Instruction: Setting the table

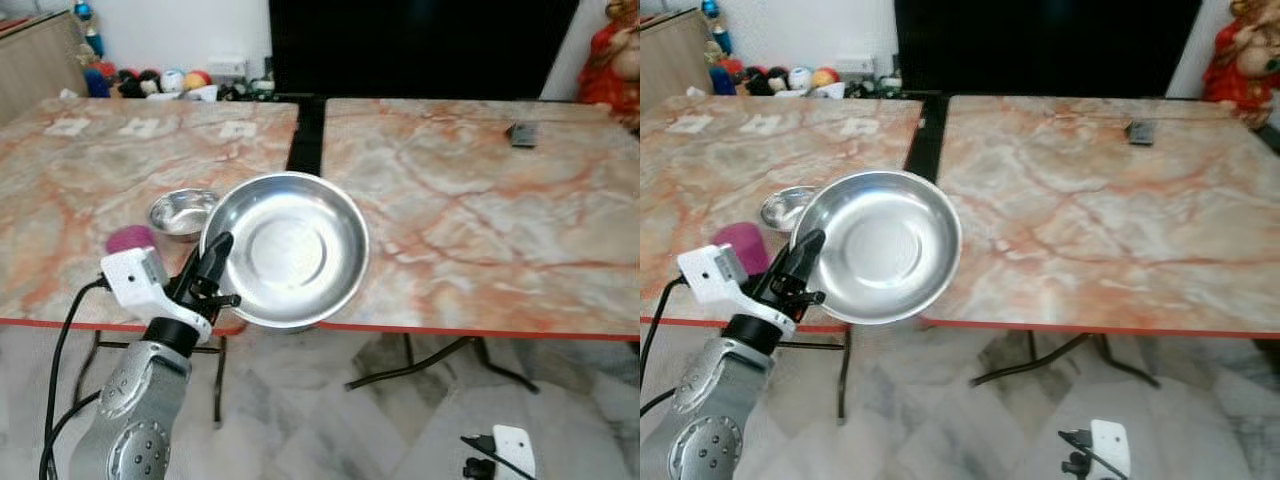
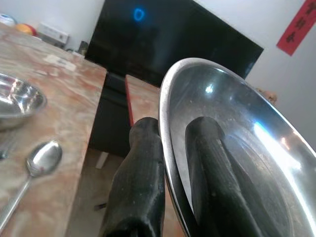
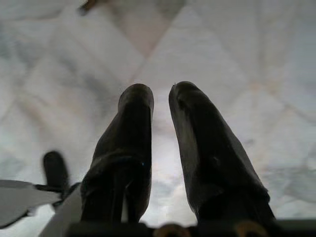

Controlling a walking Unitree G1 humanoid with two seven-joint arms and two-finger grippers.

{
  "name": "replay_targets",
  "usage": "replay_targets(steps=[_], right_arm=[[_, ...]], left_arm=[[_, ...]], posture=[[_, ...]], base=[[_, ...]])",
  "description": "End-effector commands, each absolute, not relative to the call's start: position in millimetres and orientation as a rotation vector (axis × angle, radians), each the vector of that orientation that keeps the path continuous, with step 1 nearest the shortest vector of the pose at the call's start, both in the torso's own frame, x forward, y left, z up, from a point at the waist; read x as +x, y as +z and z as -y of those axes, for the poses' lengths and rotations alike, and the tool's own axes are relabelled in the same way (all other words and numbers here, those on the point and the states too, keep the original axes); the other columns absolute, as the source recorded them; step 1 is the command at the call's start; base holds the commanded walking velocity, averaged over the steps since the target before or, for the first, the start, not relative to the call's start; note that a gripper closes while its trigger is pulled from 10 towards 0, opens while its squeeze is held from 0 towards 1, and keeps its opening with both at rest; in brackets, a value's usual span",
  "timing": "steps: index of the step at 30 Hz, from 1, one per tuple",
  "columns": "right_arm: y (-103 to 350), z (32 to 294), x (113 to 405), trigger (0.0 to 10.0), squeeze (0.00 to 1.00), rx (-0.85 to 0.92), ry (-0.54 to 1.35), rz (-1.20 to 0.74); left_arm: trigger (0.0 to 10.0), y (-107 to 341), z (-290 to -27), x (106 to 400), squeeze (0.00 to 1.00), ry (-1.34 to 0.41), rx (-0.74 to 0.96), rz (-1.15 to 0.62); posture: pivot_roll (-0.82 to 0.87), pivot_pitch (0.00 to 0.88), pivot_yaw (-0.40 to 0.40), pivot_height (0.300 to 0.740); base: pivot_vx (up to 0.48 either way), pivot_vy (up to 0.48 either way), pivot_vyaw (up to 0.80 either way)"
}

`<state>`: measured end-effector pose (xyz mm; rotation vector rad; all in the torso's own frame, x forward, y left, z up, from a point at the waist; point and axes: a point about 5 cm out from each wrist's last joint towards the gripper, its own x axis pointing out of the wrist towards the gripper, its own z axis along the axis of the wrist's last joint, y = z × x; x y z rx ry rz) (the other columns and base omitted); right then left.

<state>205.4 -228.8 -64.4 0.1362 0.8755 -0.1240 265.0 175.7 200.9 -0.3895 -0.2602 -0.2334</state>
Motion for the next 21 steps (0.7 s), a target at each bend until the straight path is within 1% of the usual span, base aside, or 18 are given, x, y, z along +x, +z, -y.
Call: replay_targets(steps=[1,4,9,16,21], right_arm=[[-64,227,206,10.0,0.00,0.143,-0.126,-0.871],[-64,227,207,10.0,0.00,0.144,-0.128,-0.869],[-63,228,208,10.0,0.00,0.143,-0.130,-0.868],[-63,228,208,10.0,0.00,0.143,-0.131,-0.867],[-63,229,209,10.0,0.00,0.141,-0.135,-0.866]], left_arm=[[10.0,202,-181,263,0.00,-0.220,-0.366,0.267],[10.0,195,-192,261,0.00,-0.204,-0.324,0.238],[10.0,194,-201,262,0.00,-0.203,-0.290,0.224],[10.0,194,-203,263,0.00,-0.207,-0.270,0.219],[10.0,190,-199,261,0.00,-0.239,-0.246,0.196]], posture=[[0.09,0.081,-0.012,0.740],[0.09,0.091,-0.013,0.740],[0.10,0.102,-0.014,0.740],[0.10,0.110,-0.016,0.740],[0.10,0.113,-0.021,0.740]], base=[[0.000,-0.472,0.00],[0.000,-0.472,0.00],[0.000,-0.472,0.00],[0.000,-0.472,0.00],[0.000,-0.472,0.00]])
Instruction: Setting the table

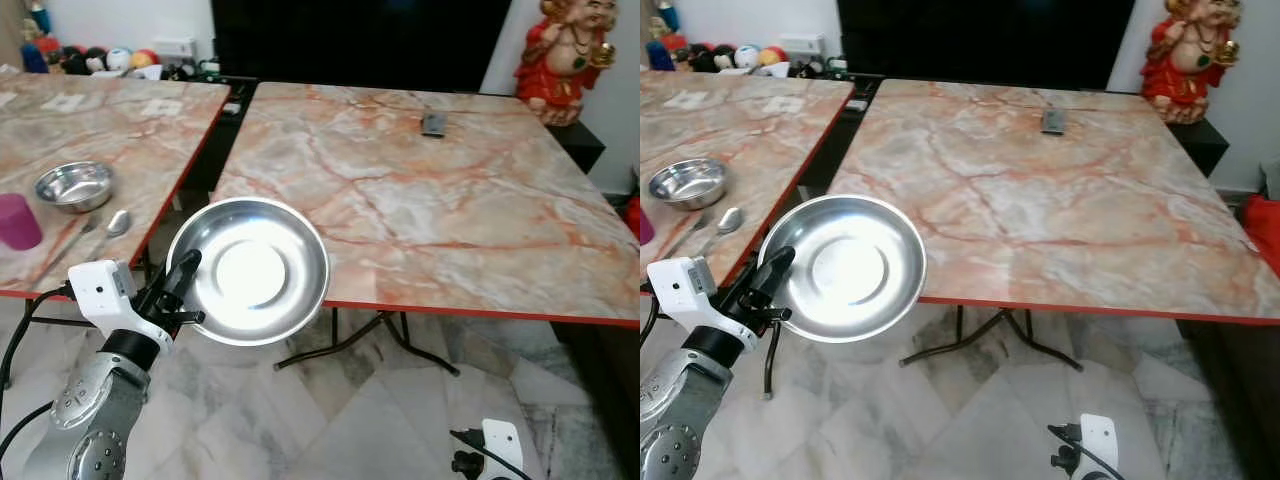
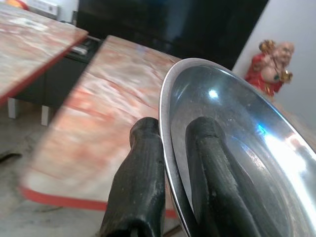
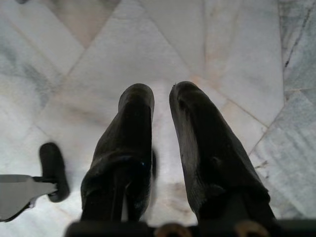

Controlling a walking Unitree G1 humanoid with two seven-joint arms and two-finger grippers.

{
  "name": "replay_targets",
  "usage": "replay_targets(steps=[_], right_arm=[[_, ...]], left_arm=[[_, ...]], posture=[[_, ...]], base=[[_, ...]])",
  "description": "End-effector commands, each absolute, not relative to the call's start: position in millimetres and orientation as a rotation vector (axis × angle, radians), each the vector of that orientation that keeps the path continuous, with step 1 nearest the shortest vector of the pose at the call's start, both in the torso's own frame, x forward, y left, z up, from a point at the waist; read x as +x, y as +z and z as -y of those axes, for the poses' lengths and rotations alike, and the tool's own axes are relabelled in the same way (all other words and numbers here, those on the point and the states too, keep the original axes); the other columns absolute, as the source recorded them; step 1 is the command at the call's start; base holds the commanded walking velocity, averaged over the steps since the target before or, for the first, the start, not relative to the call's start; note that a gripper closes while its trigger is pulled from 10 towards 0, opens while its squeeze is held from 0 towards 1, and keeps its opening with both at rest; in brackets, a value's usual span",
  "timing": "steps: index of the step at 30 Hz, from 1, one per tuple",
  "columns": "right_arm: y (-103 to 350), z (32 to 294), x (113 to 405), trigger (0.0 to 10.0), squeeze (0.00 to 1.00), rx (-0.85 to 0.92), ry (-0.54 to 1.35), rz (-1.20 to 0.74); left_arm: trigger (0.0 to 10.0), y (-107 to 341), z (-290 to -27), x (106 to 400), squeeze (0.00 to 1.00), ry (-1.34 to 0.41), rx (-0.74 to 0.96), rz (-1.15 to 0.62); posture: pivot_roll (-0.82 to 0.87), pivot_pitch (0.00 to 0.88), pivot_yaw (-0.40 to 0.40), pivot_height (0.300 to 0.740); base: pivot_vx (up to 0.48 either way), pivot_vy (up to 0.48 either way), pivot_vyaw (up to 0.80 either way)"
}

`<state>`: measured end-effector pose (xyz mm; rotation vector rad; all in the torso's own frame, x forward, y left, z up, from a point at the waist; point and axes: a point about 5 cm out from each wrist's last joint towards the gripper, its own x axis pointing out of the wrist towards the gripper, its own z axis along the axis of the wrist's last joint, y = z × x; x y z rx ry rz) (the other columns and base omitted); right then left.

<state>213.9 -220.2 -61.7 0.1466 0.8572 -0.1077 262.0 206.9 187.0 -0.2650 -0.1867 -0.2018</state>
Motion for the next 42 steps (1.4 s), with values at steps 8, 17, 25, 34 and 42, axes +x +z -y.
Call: replay_targets(steps=[8,17,25,34,42], right_arm=[[-62,229,209,10.0,0.00,0.137,-0.134,-0.866],[-63,230,208,10.0,0.00,0.136,-0.137,-0.868],[-63,230,208,10.0,0.00,0.135,-0.134,-0.869],[-63,230,208,10.0,0.00,0.132,-0.132,-0.871],[-63,230,208,10.0,0.00,0.131,-0.128,-0.872]], left_arm=[[10.0,189,-201,265,0.00,-0.279,-0.191,0.175],[10.0,180,-188,264,0.00,-0.314,-0.185,0.133],[10.0,181,-188,265,0.00,-0.308,-0.191,0.145],[10.0,181,-187,265,0.00,-0.304,-0.193,0.149],[10.0,175,-191,266,0.00,-0.272,-0.149,0.106]], posture=[[0.09,0.119,-0.025,0.740],[0.09,0.125,-0.028,0.740],[0.09,0.126,-0.029,0.740],[0.09,0.123,-0.030,0.740],[0.09,0.124,-0.030,0.740]], base=[[0.000,-0.419,0.00],[0.000,0.000,0.00],[0.000,-0.074,0.00],[0.000,-0.340,0.00],[0.000,-0.271,0.00]])
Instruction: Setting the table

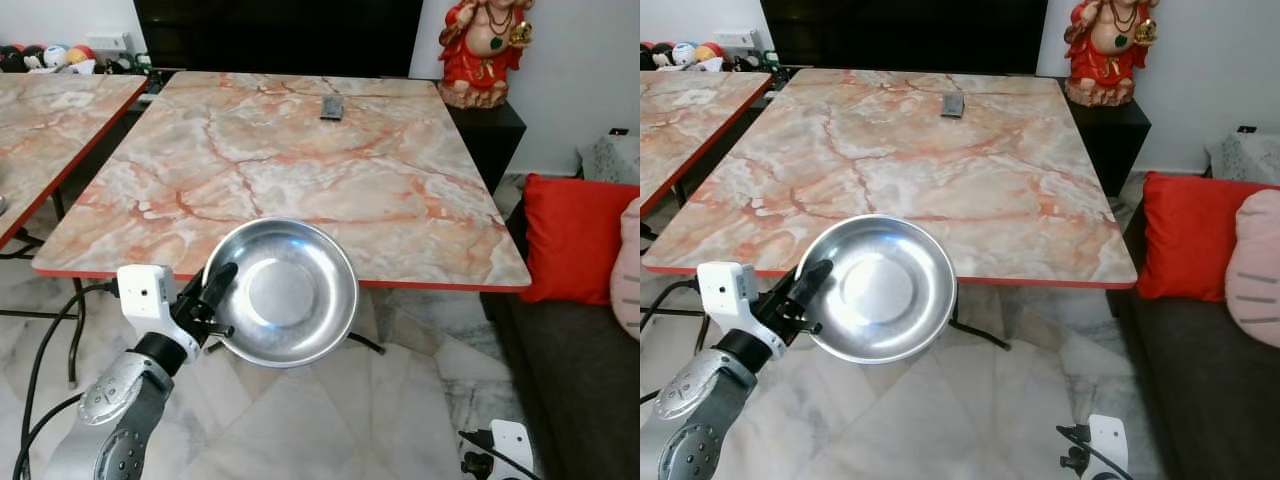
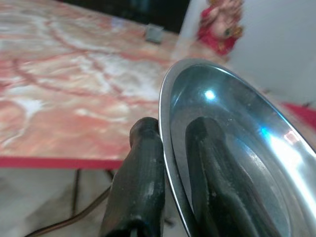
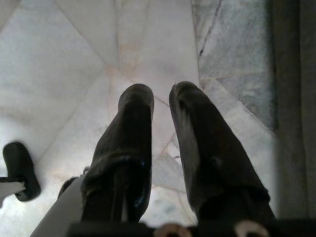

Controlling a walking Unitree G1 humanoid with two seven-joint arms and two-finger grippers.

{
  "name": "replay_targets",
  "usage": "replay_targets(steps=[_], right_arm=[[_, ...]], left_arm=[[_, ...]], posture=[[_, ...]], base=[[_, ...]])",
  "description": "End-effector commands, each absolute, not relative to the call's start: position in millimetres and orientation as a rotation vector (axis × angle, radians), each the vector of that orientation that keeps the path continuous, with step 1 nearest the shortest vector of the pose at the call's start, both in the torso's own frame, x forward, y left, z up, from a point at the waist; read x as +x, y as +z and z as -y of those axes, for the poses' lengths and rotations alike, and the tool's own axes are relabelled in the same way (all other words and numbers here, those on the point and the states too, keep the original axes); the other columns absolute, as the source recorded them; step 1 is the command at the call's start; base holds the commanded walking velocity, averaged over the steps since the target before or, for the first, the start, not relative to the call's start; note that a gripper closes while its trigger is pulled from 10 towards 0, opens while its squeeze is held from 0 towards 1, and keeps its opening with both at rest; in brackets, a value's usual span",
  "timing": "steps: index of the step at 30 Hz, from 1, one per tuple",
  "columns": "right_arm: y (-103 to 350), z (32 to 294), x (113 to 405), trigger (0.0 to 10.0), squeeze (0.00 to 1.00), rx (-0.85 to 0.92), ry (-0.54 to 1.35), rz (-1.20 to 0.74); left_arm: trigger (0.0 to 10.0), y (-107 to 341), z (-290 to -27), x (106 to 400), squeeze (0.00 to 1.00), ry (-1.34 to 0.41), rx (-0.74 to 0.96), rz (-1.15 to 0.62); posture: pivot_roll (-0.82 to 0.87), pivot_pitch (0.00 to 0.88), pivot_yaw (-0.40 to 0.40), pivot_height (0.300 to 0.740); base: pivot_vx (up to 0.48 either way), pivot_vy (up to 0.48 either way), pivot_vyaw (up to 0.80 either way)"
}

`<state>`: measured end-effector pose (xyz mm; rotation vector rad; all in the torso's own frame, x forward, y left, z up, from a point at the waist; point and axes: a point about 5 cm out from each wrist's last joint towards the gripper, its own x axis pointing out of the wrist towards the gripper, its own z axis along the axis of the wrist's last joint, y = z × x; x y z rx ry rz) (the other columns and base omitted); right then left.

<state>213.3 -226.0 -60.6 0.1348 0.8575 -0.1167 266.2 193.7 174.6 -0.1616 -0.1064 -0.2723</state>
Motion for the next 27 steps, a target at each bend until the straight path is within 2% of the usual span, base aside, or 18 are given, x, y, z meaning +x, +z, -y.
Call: replay_targets(steps=[1,21,27], right_arm=[[-62.5,230.2,208.3,10.0,0.00,0.131,-0.127,-0.872],[-62.9,229.3,207.8,10.0,0.00,0.138,-0.124,-0.870],[-63.2,228.6,207.5,10.0,0.00,0.140,-0.124,-0.869]], left_arm=[[10.0,173.8,-191.5,265.9,0.00,-0.264,-0.153,0.102],[10.0,174.6,-196.5,265.4,0.00,-0.256,-0.201,0.111],[10.0,174.5,-195.4,264.9,0.00,-0.269,-0.205,0.106]], posture=[[0.09,0.124,-0.030,0.740],[0.09,0.126,-0.028,0.740],[0.09,0.129,-0.025,0.740]], base=[[0.000,0.000,0.00],[0.000,0.000,0.00],[0.266,0.000,0.00]])
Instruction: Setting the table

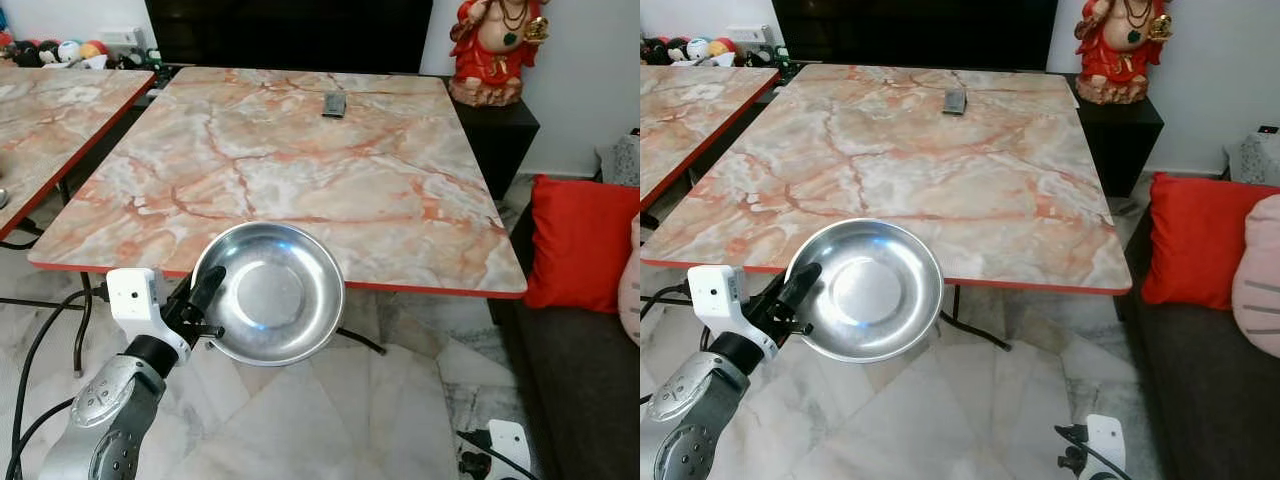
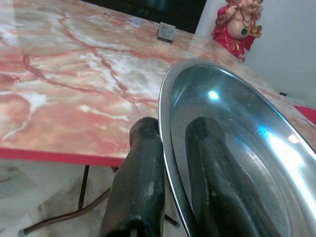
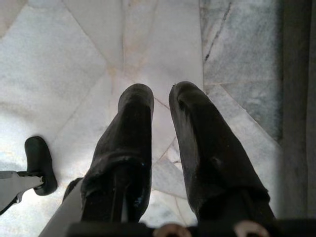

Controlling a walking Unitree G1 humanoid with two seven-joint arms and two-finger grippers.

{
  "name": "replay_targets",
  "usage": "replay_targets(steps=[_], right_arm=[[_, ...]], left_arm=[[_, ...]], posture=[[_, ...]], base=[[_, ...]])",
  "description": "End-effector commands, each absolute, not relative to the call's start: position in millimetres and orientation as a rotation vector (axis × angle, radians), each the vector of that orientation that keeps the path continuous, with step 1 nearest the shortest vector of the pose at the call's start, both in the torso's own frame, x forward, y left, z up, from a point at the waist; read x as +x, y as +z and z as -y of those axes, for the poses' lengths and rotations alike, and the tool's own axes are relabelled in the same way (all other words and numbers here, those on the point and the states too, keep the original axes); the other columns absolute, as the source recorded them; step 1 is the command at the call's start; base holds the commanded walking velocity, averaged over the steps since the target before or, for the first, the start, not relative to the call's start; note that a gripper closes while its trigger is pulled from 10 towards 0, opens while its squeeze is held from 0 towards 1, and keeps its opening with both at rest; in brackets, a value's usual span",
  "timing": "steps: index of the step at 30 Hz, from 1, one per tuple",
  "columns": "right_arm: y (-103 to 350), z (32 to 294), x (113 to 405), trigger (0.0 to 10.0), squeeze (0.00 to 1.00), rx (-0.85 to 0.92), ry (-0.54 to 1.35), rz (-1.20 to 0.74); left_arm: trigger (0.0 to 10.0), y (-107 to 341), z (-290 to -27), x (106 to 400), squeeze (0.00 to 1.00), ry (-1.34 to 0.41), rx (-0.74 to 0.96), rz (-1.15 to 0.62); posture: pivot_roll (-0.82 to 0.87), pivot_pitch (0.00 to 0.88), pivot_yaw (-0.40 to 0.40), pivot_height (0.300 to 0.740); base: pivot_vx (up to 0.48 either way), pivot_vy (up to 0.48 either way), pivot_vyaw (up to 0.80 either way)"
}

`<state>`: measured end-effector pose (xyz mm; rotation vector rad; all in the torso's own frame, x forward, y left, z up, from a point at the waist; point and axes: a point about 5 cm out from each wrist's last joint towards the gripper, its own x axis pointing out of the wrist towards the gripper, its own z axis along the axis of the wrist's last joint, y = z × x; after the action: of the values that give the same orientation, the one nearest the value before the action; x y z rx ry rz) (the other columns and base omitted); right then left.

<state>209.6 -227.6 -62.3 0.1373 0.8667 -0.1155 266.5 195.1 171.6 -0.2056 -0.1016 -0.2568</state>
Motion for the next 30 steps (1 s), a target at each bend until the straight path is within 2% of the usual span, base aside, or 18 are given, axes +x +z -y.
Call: replay_targets(steps=[1,26,30], right_arm=[[-63.2,228.6,207.5,10.0,0.00,0.140,-0.124,-0.869],[-63.1,228.9,207.6,10.0,0.00,0.135,-0.118,-0.872],[-63.1,229.0,207.6,10.0,0.00,0.134,-0.117,-0.873]], left_arm=[[10.0,174.3,-194.9,264.9,0.00,-0.270,-0.206,0.106],[10.0,173.0,-189.7,265.0,0.00,-0.297,-0.239,0.094],[10.0,168.2,-189.5,263.9,0.00,-0.305,-0.245,0.067]], posture=[[0.09,0.129,-0.025,0.740],[0.08,0.130,-0.027,0.740],[0.09,0.131,-0.028,0.740]], base=[[0.277,0.000,0.00],[0.277,0.000,0.00],[0.000,0.000,0.00]])
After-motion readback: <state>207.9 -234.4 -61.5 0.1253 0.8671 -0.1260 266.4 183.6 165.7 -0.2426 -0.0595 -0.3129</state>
